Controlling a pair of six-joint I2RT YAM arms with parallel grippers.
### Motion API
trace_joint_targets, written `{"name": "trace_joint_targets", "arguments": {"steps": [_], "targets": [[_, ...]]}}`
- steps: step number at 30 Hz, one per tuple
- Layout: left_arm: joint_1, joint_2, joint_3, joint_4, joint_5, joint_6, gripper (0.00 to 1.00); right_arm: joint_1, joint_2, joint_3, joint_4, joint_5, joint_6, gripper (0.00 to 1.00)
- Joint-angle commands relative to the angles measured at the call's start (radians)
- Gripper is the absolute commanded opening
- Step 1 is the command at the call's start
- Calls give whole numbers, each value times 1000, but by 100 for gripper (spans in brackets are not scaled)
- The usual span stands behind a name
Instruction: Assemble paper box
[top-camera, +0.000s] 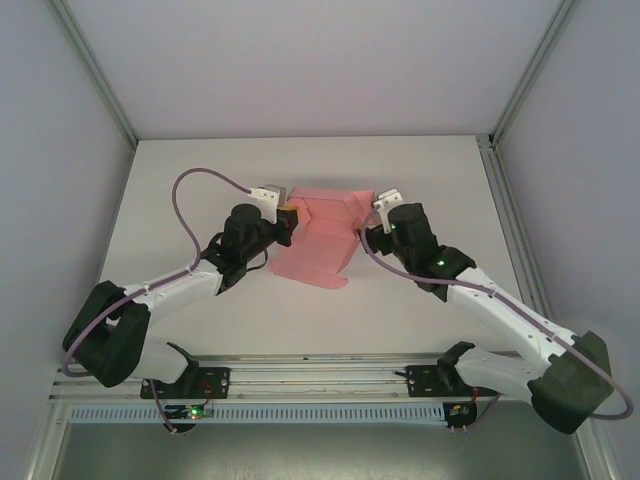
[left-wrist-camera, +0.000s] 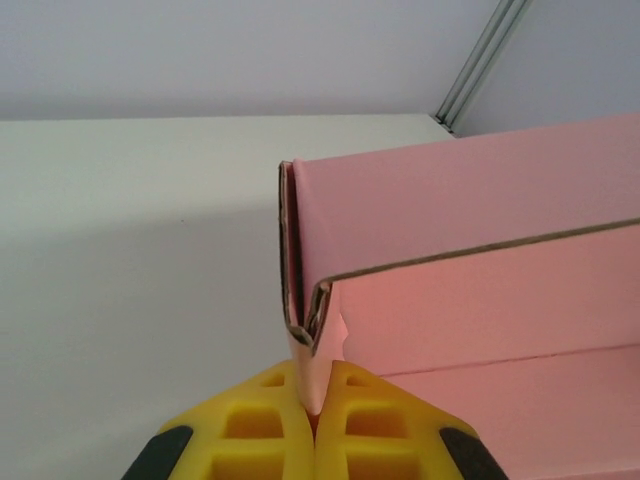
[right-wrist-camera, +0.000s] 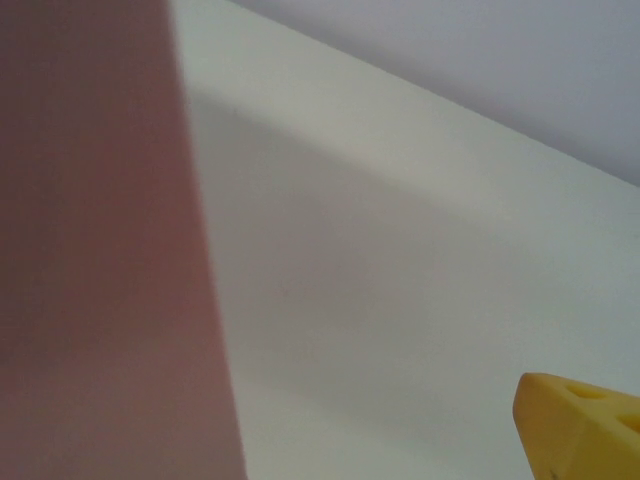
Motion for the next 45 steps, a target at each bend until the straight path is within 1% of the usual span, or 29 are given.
{"name": "trace_joint_targets", "arguments": {"steps": [1, 3, 5, 8, 10, 13, 16, 20, 24, 27, 28, 29, 30, 32, 33, 34, 36, 38, 40, 43, 45], "targets": [[-7, 7, 19, 28, 56, 34, 0, 54, 71, 47, -8, 94, -36, 98], [-6, 5, 28, 20, 46, 26, 0, 75, 113, 56, -14, 124, -49, 98], [-7, 0, 38, 7, 31, 15, 0, 102, 168, 72, -29, 181, -74, 98], [-6, -12, 40, 7, 11, -10, 0, 145, 262, 111, -62, 306, -114, 98], [-7, -11, 46, -4, -6, -15, 0, 157, 313, 134, -83, 366, -114, 98], [-7, -12, 47, -18, -40, -18, 0, 153, 323, 125, -70, 389, -96, 98], [-7, -17, 40, -37, -101, -21, 0, 131, 246, 76, -38, 339, -67, 98], [-1, -17, 28, -51, -157, -10, 0, 96, 31, -44, 29, 168, -61, 98], [11, -22, 4, -24, -152, 6, 0, 20, -235, -149, 18, -104, -30, 98], [22, -26, -7, -3, -141, 4, 0, -43, -425, -214, -3, -271, -26, 98], [25, -27, -8, -3, -142, 2, 0, -62, -480, -232, -7, -291, -26, 98], [28, -30, -6, -5, -135, 0, 0, -81, -531, -248, -3, -279, -13, 98], [33, -30, -4, -6, -116, 1, 0, -105, -584, -260, 2, -249, 11, 98], [36, -36, 0, -11, -87, 1, 0, -171, -639, -265, 4, -177, 64, 98], [35, -38, 0, -11, -66, 7, 0, -209, -640, -252, -7, -164, 92, 95], [36, -41, -1, -9, -52, 9, 0, -251, -627, -234, -25, -185, 105, 92], [36, -47, -5, -4, -17, 18, 0, -333, -568, -198, -38, -309, 112, 88], [36, -52, -11, 3, 21, 24, 0, -375, -484, -165, -19, -462, 100, 84], [36, -59, -16, 11, 42, 21, 0, -383, -386, -129, -2, -582, 83, 79], [36, -66, -9, -12, -12, -1, 0, -378, -232, -68, -13, -798, 9, 72], [38, -64, 2, -34, -32, -6, 0, -359, -161, -47, -19, -841, -12, 70]]}}
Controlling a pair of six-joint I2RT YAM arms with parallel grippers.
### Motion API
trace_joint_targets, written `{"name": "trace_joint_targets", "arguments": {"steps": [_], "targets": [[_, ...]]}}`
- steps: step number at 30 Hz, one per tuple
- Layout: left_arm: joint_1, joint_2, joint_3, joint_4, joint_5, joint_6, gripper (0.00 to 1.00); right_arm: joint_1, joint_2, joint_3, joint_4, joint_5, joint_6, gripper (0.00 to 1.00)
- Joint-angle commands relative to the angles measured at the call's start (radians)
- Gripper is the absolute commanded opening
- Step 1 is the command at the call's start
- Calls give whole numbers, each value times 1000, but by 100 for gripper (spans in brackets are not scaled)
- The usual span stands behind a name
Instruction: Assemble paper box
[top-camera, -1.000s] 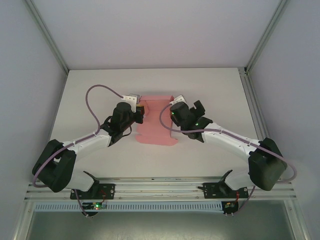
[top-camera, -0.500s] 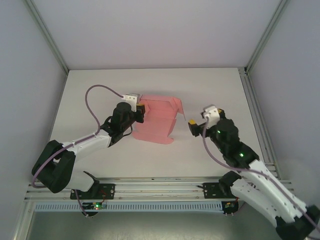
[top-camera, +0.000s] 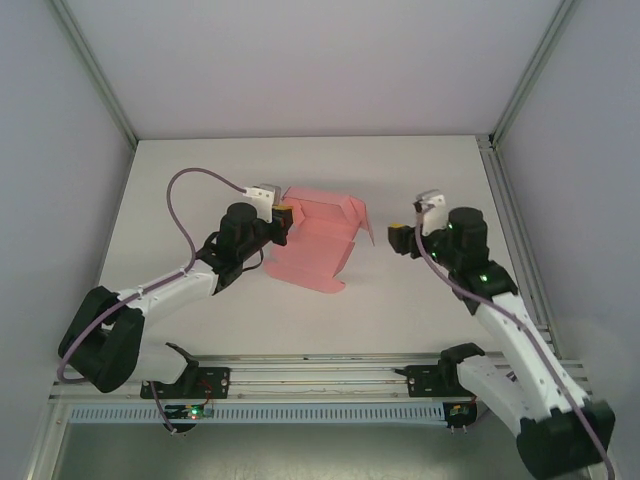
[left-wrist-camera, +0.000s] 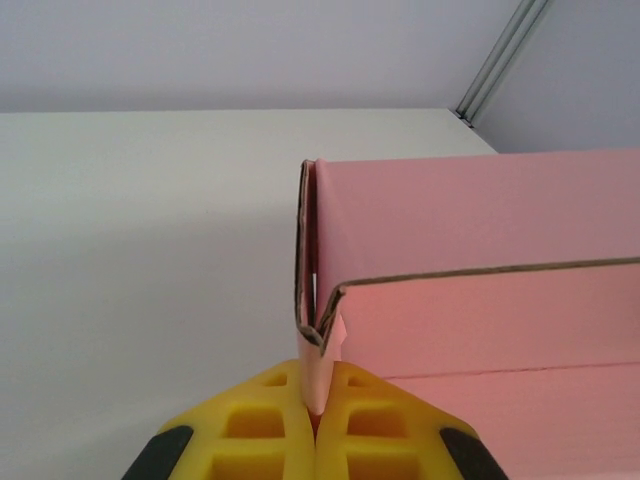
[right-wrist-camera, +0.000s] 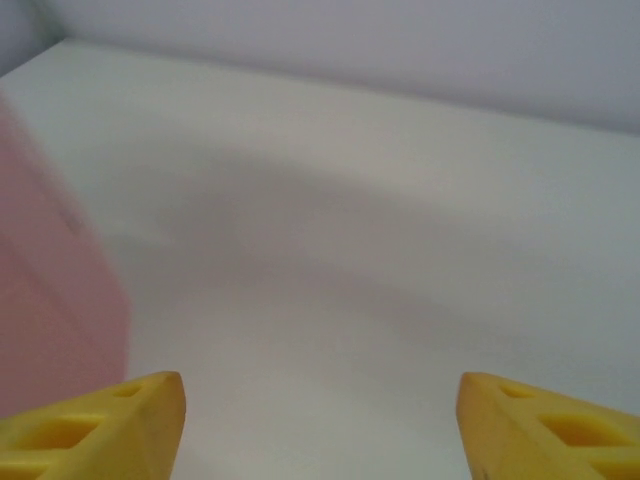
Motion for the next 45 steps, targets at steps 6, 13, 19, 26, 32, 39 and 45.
{"name": "trace_joint_targets", "arguments": {"steps": [6, 13, 19, 26, 32, 39, 45], "targets": [[12, -9, 17, 8, -31, -26, 0, 96, 149, 39, 80, -153, -25, 73], [10, 4, 21, -15, -213, -95, 0, 124, 112, 5, 139, 48, 171, 98], [11, 0, -17, 60, -324, -136, 0, 109, 4, -128, 177, 193, 550, 98], [11, 5, -17, 96, -330, -144, 0, 214, 61, -137, 414, 16, 727, 94], [12, 7, -15, 117, -304, -166, 0, 258, 163, -98, 528, -27, 777, 82], [12, 3, -1, 143, -270, -187, 0, 250, 300, -111, 785, -171, 871, 52], [12, 8, 1, 152, -282, -200, 0, 239, 276, -147, 840, -178, 885, 17]]}}
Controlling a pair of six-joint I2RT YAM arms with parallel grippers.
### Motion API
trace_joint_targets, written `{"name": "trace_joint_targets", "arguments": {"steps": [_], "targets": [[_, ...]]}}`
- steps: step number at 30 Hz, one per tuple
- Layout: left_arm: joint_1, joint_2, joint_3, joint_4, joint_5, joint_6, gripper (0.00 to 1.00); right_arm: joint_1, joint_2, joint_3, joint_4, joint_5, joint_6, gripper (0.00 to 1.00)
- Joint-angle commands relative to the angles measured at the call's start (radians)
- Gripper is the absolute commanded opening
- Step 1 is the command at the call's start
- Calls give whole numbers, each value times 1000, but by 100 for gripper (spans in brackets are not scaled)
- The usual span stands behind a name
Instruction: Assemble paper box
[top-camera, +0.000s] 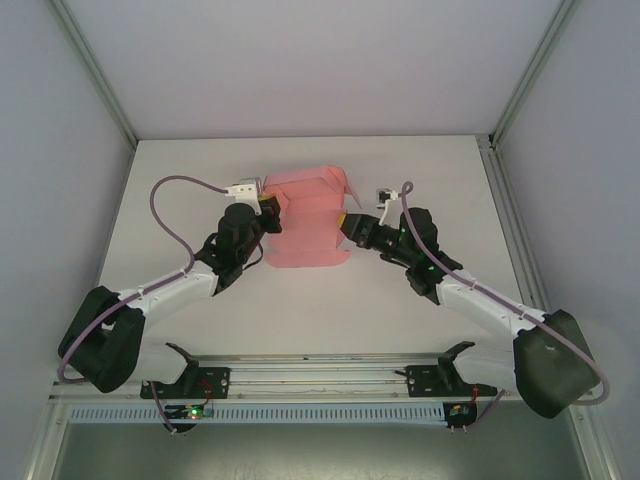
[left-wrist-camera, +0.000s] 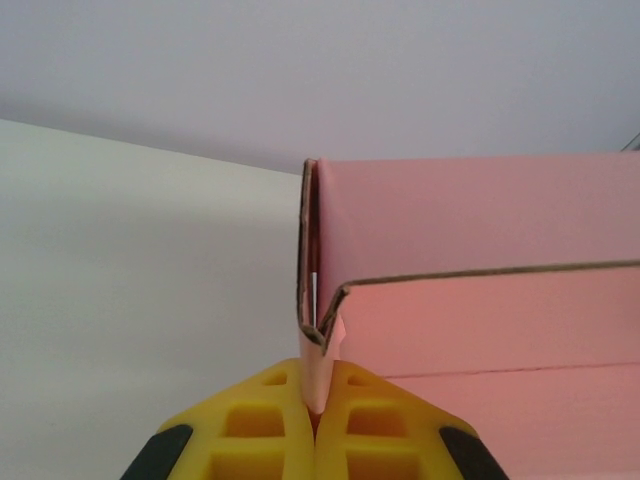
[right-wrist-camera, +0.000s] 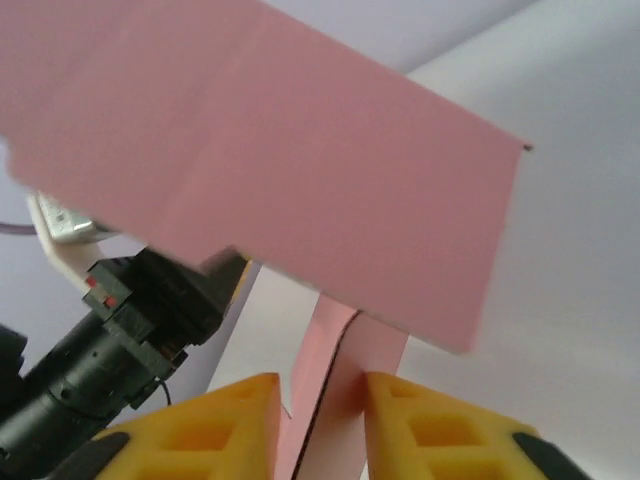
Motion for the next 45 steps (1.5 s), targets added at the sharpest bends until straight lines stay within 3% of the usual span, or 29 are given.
{"name": "trace_joint_targets", "arguments": {"steps": [1, 3, 9, 14, 23, 24, 26, 30, 32, 36, 39, 42, 45], "targets": [[14, 5, 10, 77, -5, -36, 0, -15, -35, -42, 156, -51, 38, 13], [25, 3, 2, 93, 15, -77, 0, -17, -51, -67, 221, -65, 66, 2], [51, 3, 1, 143, 86, -145, 0, -5, -82, -68, 254, -121, 87, 2], [54, 20, -13, 233, 137, -185, 0, -4, -49, -98, 429, -156, 178, 0], [56, 87, 28, 324, 215, -240, 0, 8, -9, -78, 442, -209, 200, 0], [57, 93, 36, 325, 225, -238, 0, 5, -21, -71, 403, -205, 177, 2], [57, 95, 43, 321, 247, -213, 0, -1, -68, -50, 215, -146, 96, 18], [57, 43, 29, 230, 240, -101, 0, -33, -230, 28, -361, 137, -180, 36], [58, 7, 18, 165, 231, -25, 0, -65, -324, 41, -540, 270, -252, 46], [58, -47, -1, 67, 212, 63, 0, -151, -519, 27, -679, 279, -370, 62], [58, -58, -11, 51, 279, 96, 0, -184, -594, 62, -802, 413, -389, 68], [58, -47, -1, 21, 375, 141, 0, -198, -571, 123, -846, 407, -476, 72], [58, -27, 41, -85, 395, 164, 0, -200, -486, 177, -839, 338, -566, 77]]}}
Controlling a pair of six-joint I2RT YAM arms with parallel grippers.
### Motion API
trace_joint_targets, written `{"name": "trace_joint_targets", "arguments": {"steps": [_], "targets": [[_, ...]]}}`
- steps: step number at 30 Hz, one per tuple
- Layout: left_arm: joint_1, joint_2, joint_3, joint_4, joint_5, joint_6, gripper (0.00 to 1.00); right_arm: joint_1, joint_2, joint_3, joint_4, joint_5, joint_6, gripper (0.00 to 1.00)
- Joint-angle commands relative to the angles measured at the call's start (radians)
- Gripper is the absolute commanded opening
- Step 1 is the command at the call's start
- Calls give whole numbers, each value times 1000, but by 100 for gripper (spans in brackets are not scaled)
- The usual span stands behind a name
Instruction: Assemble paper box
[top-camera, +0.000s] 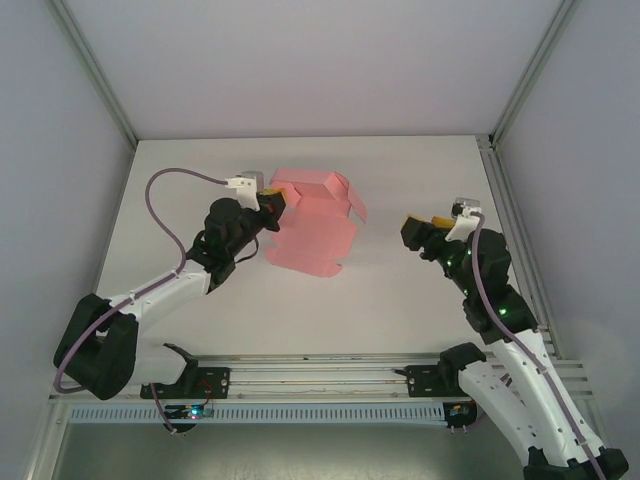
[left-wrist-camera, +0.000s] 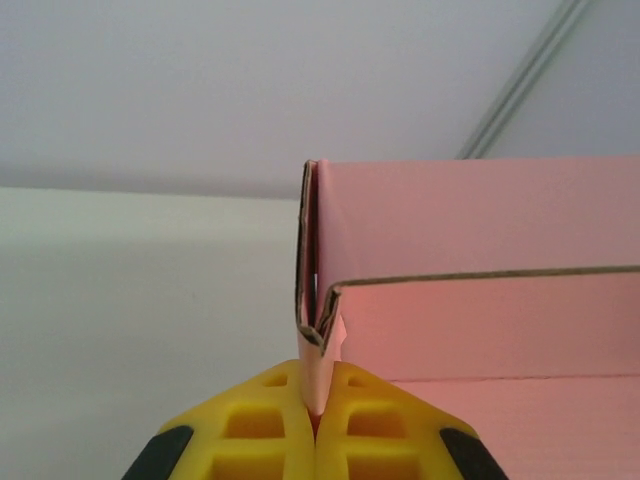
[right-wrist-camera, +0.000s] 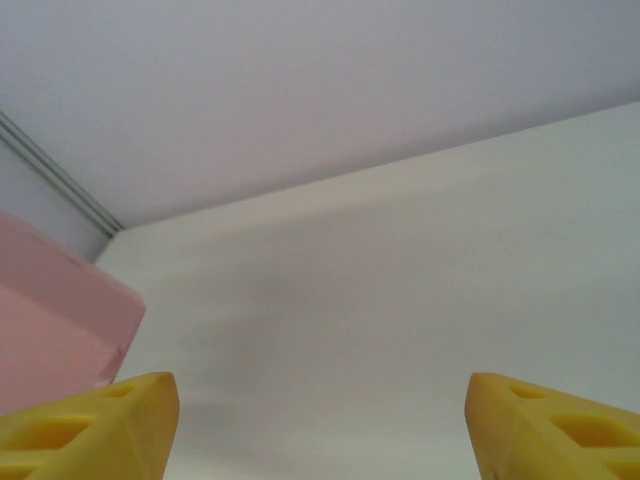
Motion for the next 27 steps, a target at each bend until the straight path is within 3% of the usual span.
{"name": "trace_joint_targets", "arguments": {"steps": [1, 8, 14, 27], "targets": [[0, 17, 44, -135, 59, 78, 0, -6, 93, 65, -66, -36, -168, 77], [0, 34, 37, -124, 39, 46, 0, 5, 331, 106, 2, -262, -348, 68], [0, 67, 58, -151, 39, 46, 0, 47, 464, 169, 15, -317, -413, 59], [1, 94, 81, -169, 23, 42, 0, 152, 569, 246, 2, -324, -454, 49]]}}
